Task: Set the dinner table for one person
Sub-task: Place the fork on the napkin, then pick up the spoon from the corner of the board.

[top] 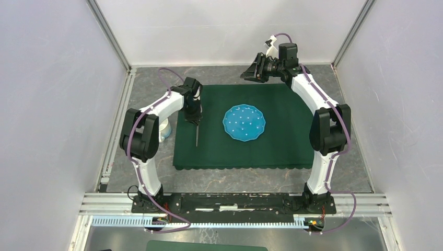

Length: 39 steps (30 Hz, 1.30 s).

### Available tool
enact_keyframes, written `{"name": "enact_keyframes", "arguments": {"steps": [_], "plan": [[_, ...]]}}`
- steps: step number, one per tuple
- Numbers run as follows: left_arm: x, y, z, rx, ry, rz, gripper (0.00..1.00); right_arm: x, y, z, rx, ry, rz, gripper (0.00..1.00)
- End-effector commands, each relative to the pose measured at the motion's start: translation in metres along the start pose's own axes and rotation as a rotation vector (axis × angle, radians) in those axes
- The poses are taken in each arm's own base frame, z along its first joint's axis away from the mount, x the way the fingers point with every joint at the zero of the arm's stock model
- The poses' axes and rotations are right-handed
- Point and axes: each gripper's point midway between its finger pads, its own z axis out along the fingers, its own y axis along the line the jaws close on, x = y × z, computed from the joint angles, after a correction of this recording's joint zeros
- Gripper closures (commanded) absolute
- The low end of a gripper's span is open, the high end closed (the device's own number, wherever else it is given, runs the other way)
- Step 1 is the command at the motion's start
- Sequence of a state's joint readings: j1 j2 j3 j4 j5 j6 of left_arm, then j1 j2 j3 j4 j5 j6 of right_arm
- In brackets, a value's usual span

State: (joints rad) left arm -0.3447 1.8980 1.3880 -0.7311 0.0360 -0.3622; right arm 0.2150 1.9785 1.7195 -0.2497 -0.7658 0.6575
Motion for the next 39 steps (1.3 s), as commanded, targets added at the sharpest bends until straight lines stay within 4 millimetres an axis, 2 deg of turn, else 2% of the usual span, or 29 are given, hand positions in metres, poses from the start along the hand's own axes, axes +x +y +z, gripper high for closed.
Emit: {"name": "enact_keyframes", "arguments": {"steps": [1,3,5,6,9,10,14,16,18,21,23,26,29,33,39], "plan": [[-0.024,-0.012,0.002,0.031,-0.065,-0.002,0.98,-0.014,0.020,-0.012,-0.023,-0.044,-0.058,0.55],[-0.025,-0.013,0.008,0.032,-0.057,0.001,0.98,-0.012,0.019,-0.010,-0.022,-0.040,-0.056,0.55],[-0.025,-0.016,0.011,0.034,-0.051,0.002,0.93,-0.013,0.018,-0.010,-0.020,-0.041,-0.054,0.55],[-0.024,-0.016,0.013,0.030,-0.047,-0.001,0.82,-0.012,0.018,-0.010,-0.020,-0.041,-0.054,0.55],[-0.025,-0.016,0.015,0.022,-0.048,-0.017,0.36,-0.014,0.017,-0.010,-0.019,-0.044,-0.053,0.55],[-0.026,-0.016,0.015,0.021,-0.052,-0.018,0.26,-0.015,0.016,-0.010,-0.017,-0.044,-0.052,0.55],[-0.038,-0.020,0.008,0.022,-0.074,-0.016,0.16,-0.014,0.015,-0.008,-0.017,-0.042,-0.048,0.55],[-0.050,-0.023,-0.001,0.019,-0.091,-0.010,0.10,-0.015,0.014,-0.008,-0.017,-0.044,-0.048,0.55],[-0.066,-0.026,-0.014,0.013,-0.115,0.005,0.01,-0.016,0.014,-0.008,-0.019,-0.045,-0.048,0.55],[-0.106,-0.031,-0.035,0.022,-0.191,0.013,0.00,-0.014,0.013,-0.006,-0.017,-0.042,-0.044,0.55],[-0.122,-0.039,-0.029,0.088,-0.187,-0.007,0.00,-0.015,0.012,-0.006,-0.020,-0.040,-0.044,0.55],[-0.137,-0.046,-0.012,0.145,-0.167,-0.038,0.00,-0.017,0.015,-0.007,-0.024,-0.050,-0.049,0.55],[-0.152,-0.049,-0.010,0.163,-0.193,-0.058,0.00,-0.015,0.017,-0.011,-0.021,-0.053,-0.062,0.55],[-0.169,-0.029,-0.007,0.169,-0.226,-0.127,0.00,-0.008,0.011,-0.016,0.001,-0.047,-0.062,0.55],[-0.190,0.024,-0.013,0.100,-0.280,-0.207,0.00,-0.012,0.014,-0.016,-0.003,-0.055,-0.066,0.55]]}}
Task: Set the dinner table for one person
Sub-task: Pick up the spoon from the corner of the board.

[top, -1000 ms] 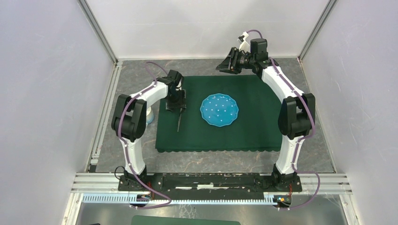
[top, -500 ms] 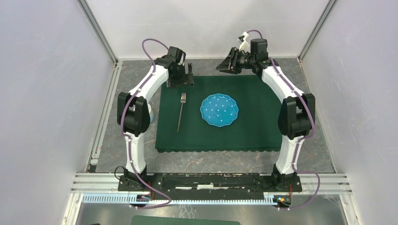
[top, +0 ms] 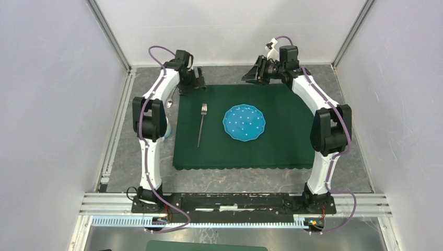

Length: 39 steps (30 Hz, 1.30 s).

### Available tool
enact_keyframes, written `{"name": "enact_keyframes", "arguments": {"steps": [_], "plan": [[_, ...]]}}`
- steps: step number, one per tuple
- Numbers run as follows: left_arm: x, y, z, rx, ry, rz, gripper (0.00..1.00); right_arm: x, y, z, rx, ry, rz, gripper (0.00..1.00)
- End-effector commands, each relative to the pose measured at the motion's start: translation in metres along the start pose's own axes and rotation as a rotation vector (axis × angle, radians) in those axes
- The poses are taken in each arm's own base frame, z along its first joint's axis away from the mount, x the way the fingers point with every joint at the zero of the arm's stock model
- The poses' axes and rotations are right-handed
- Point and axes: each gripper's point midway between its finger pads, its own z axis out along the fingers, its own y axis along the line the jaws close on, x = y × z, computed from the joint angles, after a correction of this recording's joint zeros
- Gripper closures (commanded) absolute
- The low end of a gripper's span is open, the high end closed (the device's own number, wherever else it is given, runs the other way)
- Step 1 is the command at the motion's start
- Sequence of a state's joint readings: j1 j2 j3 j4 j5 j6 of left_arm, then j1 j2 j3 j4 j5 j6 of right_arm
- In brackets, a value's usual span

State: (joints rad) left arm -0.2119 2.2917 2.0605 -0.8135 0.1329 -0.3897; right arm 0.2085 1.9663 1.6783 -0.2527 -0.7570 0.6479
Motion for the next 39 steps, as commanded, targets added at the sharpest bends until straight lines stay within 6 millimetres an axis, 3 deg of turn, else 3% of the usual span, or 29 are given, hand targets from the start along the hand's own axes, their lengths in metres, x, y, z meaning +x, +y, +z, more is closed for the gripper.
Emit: {"name": "enact_keyframes", "arguments": {"steps": [1,5,11,22,27,35,39], "plan": [[-0.043,0.026,-0.023,-0.022,-0.119,-0.076,0.00,-0.021,0.025,-0.015,-0.029,-0.068,-0.083,0.55],[-0.058,0.051,-0.027,-0.044,-0.148,-0.111,0.00,-0.022,0.026,-0.017,-0.025,-0.074,-0.087,0.55],[-0.073,0.066,-0.027,-0.067,-0.172,-0.110,0.00,-0.021,0.025,-0.017,-0.023,-0.076,-0.087,0.55],[-0.070,0.103,-0.012,-0.183,-0.137,-0.095,0.00,-0.022,0.023,-0.016,-0.014,-0.076,-0.079,0.55],[-0.076,0.122,-0.017,-0.275,-0.164,-0.074,0.05,-0.021,0.020,-0.015,-0.007,-0.074,-0.073,0.55],[-0.088,0.136,-0.022,-0.326,-0.202,-0.055,0.14,-0.026,0.020,-0.021,0.006,-0.089,-0.081,0.55],[-0.088,0.140,-0.022,-0.333,-0.199,-0.044,0.25,-0.027,0.017,-0.023,0.014,-0.092,-0.076,0.55]]}}
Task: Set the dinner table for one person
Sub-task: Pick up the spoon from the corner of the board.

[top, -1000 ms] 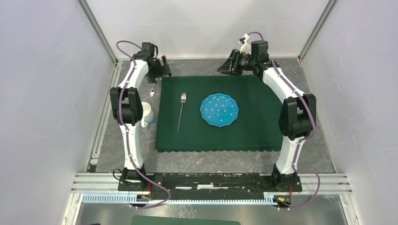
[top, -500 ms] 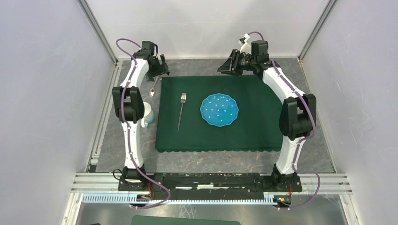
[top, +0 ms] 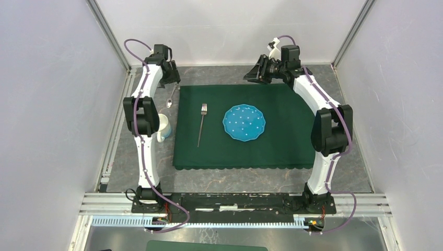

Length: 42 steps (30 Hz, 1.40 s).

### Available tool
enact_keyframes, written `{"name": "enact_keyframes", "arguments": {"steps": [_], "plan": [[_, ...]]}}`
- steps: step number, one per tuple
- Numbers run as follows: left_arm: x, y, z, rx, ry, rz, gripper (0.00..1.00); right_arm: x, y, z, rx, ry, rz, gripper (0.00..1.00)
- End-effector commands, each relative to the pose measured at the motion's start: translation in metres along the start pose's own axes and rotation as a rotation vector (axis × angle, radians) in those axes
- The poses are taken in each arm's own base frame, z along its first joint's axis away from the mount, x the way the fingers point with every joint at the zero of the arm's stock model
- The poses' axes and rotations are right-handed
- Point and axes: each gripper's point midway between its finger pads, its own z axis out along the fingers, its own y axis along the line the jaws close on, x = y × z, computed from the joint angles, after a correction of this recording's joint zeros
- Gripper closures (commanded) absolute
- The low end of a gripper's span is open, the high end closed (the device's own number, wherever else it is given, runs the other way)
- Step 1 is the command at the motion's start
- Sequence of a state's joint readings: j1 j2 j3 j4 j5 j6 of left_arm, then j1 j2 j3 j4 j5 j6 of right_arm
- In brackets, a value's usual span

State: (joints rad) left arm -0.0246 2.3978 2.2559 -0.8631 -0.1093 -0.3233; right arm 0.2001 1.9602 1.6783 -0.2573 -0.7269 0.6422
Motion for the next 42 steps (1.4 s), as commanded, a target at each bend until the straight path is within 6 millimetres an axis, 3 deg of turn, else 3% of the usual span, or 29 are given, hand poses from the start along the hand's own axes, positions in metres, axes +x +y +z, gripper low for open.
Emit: {"name": "enact_keyframes", "arguments": {"steps": [1,8,23,42], "plan": [[-0.016,0.008,-0.003,-0.019,-0.044,0.044,0.27,-0.022,0.023,-0.019,-0.016,-0.071,-0.070,0.55],[0.005,0.013,0.008,-0.032,0.012,0.052,0.30,-0.025,0.023,-0.019,-0.017,-0.075,-0.068,0.55],[0.027,0.017,0.024,-0.037,0.065,0.067,0.31,-0.026,0.022,-0.019,-0.011,-0.074,-0.064,0.55],[0.051,0.030,0.042,-0.080,0.128,0.104,0.44,-0.027,0.021,-0.024,0.001,-0.084,-0.067,0.55]]}}
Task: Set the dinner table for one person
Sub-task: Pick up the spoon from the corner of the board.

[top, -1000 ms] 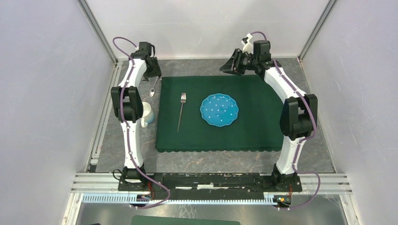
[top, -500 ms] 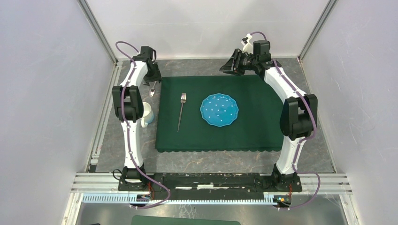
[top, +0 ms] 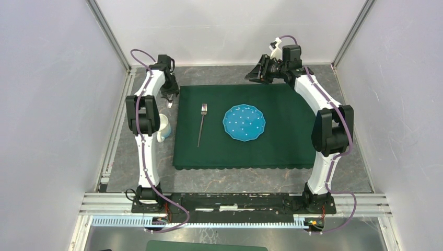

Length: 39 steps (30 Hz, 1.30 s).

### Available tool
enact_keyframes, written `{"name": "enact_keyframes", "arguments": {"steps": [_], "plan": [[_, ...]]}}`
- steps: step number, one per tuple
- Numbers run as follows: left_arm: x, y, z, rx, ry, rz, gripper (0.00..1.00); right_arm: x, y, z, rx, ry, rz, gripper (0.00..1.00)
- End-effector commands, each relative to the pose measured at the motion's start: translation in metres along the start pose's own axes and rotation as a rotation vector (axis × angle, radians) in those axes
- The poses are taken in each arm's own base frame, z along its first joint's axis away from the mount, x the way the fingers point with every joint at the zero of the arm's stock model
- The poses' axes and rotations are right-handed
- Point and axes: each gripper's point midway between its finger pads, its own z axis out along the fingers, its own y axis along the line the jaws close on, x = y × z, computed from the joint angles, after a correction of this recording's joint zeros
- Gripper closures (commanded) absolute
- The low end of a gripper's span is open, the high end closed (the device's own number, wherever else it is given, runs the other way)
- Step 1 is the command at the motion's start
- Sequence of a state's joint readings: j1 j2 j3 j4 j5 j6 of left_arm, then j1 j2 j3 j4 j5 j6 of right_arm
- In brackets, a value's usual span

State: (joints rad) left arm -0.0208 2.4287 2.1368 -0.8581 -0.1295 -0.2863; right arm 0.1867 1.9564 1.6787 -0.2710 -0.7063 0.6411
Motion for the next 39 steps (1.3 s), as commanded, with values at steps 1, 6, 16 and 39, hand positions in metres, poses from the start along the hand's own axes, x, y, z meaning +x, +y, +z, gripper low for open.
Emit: {"name": "enact_keyframes", "arguments": {"steps": [1,6,16,39], "plan": [[0.000,0.009,0.012,-0.017,-0.001,0.049,0.45,-0.022,0.028,-0.020,-0.028,-0.069,-0.076,0.55],[0.002,0.012,0.017,-0.017,0.010,0.040,0.61,-0.022,0.027,-0.022,-0.021,-0.070,-0.078,0.55],[-0.010,0.027,0.018,-0.032,-0.014,0.003,0.98,-0.024,0.024,-0.024,-0.010,-0.079,-0.074,0.55],[-0.069,-0.078,-0.104,0.298,-0.238,-0.028,0.98,-0.024,0.021,-0.019,-0.017,-0.067,-0.060,0.55]]}}
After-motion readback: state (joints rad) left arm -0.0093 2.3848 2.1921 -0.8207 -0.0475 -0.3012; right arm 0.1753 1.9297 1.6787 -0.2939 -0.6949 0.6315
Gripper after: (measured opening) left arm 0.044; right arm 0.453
